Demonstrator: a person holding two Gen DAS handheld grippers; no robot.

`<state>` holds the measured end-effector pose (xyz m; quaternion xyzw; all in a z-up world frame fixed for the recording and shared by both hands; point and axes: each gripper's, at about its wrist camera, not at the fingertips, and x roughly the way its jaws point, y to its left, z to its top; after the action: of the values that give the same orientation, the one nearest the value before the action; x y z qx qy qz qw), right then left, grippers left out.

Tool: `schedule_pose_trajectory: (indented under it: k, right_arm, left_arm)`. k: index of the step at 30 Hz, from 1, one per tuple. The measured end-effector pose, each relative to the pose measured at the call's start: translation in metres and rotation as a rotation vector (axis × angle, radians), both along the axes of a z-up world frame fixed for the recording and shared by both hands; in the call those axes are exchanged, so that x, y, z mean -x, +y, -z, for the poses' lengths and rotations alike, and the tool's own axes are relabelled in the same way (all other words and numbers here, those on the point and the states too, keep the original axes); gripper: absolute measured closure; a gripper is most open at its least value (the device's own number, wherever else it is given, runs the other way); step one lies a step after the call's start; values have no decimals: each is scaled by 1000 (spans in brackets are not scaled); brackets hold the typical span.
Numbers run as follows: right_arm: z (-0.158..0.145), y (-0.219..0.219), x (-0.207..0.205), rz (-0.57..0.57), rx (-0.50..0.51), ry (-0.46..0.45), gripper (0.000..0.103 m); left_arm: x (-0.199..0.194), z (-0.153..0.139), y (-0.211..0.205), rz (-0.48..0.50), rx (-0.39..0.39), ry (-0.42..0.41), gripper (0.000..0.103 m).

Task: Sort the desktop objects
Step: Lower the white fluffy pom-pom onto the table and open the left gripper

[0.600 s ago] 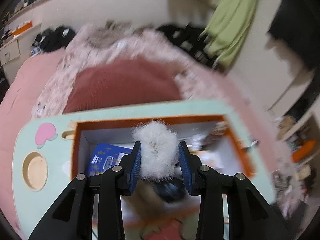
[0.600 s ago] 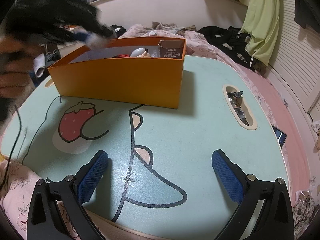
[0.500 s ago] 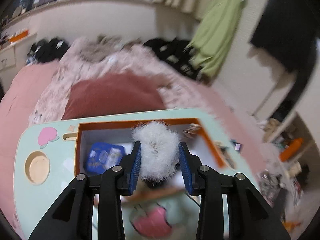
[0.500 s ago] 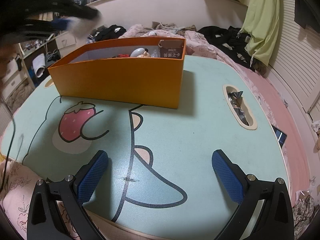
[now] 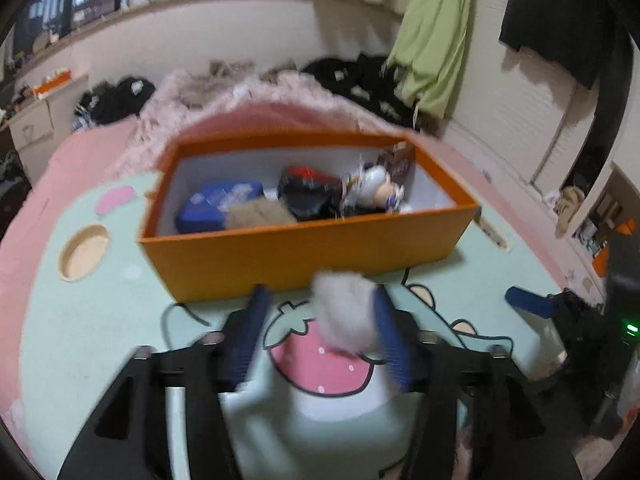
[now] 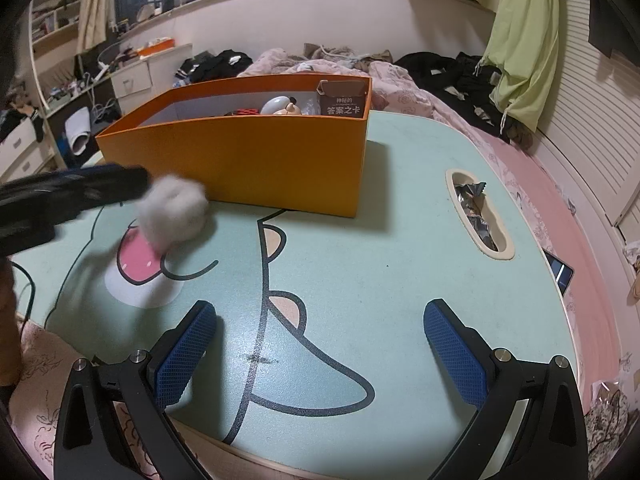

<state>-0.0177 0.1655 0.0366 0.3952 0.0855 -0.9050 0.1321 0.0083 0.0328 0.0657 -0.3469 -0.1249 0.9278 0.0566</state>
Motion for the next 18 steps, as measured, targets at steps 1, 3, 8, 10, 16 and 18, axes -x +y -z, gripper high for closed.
schedule_pose_trajectory:
  k: [1, 3, 8, 10, 16, 18]
  right_arm:
    - [0, 0, 0, 0, 0, 0, 0]
    - [0, 0, 0, 1, 1, 0, 0]
    - [0, 0, 0, 1, 1, 0, 0]
    - [1, 0, 0, 2, 0, -4, 0]
    - [0, -3, 1, 4, 1, -4, 0]
    - [0, -2, 1, 4, 3, -5, 0]
  left_arm:
    - [-9, -3, -1, -13, 12, 20, 20]
    - [-25, -6, -2, -10, 46, 30, 17]
    - [-28, 26, 13, 28, 157, -92, 17]
    - [-16, 42, 14, 33, 148, -168, 9]
    - [5, 70, 6, 1, 80, -197, 0]
    - [11, 78, 6, 0, 78, -196, 0]
